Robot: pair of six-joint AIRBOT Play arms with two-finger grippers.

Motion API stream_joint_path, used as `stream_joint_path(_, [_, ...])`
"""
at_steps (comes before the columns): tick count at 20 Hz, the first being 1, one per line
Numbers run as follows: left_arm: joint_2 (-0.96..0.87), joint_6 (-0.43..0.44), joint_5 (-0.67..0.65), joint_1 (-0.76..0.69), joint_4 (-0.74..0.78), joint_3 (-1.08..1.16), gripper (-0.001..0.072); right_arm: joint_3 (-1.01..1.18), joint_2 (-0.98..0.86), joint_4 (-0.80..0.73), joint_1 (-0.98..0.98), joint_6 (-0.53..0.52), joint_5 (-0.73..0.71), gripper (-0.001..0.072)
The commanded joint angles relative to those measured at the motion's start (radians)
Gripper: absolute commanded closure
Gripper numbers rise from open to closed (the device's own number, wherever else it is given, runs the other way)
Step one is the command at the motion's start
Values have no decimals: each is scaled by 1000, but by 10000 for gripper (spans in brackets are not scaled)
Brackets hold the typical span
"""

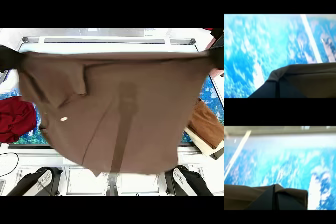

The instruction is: Fold the shirts.

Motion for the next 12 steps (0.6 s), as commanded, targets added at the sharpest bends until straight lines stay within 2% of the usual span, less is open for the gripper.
stream_joint_path(1, [-225,20,54,0,-13,-87,699,-77,-233,67,43,-60,-42,692])
stream_joint_path(4, [-383,20,149,-8,-90,-87,699,-85,-400,68,119,-60,-204,692])
stream_joint_path(7, [-467,29,245,-62,-98,-87,699,-85,-519,68,198,-60,-366,692])
stream_joint_path(9, [-488,54,256,-96,-98,-87,699,-85,-564,56,217,-59,-403,692])
stream_joint_path(12, [-505,53,190,-125,-48,-87,699,-85,-576,-21,211,-54,-378,692])
